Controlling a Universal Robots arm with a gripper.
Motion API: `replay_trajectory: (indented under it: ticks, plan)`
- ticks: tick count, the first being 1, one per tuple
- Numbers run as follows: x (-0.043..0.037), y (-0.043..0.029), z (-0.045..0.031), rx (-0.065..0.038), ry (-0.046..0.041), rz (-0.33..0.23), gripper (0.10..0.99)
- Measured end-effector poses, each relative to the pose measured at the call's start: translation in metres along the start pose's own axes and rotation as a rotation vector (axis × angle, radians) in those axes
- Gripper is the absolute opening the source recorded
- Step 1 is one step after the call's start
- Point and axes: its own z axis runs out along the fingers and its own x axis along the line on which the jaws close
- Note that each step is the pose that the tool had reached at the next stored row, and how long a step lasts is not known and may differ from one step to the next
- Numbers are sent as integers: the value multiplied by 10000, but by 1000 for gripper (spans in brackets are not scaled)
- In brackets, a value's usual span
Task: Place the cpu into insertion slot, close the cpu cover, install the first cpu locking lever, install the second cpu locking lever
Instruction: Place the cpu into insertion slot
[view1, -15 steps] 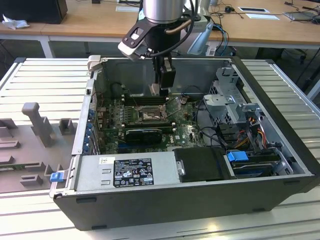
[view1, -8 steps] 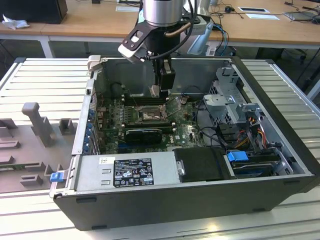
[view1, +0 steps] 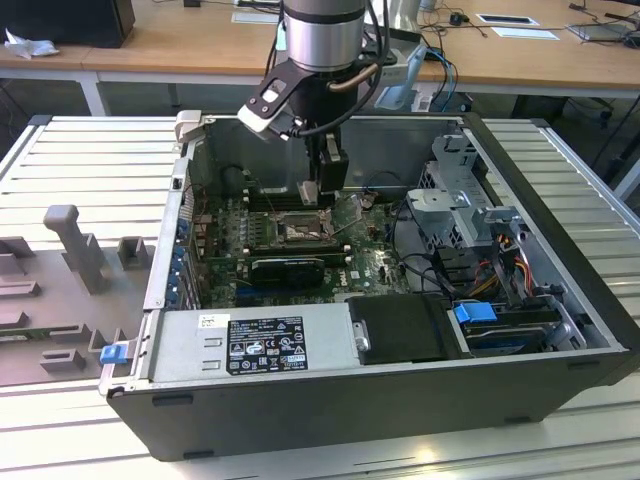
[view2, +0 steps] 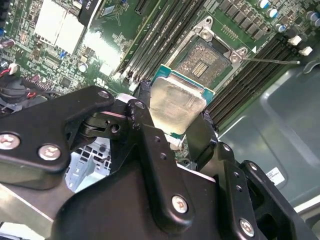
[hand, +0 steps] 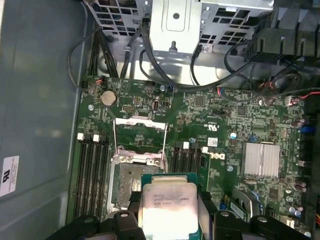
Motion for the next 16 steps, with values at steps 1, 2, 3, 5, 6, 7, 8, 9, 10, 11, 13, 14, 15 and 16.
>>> replay_trajectory:
  ticks: [1,2,3,5,6,7,8,9,10,11,13,14,15,16]
  plan:
    - [0,-1,16,0,-1,0,529]
    - [1,-2,27,0,-1,2,529]
    - [3,-3,41,0,0,2,529]
    - [4,-4,73,3,0,0,529]
    - [4,-6,97,5,1,0,529]
    - [4,-7,115,6,0,1,529]
    - [4,-9,136,8,-7,2,529]
    - [5,-9,152,8,-9,5,529]
    - [4,-11,171,8,-10,12,529]
    - [4,-12,186,7,-10,25,529]
    - [5,-14,210,10,-14,97,529]
    - [5,-17,216,9,-16,120,529]
    - [5,-17,221,9,-18,138,529]
    - [4,-18,230,9,-19,166,529]
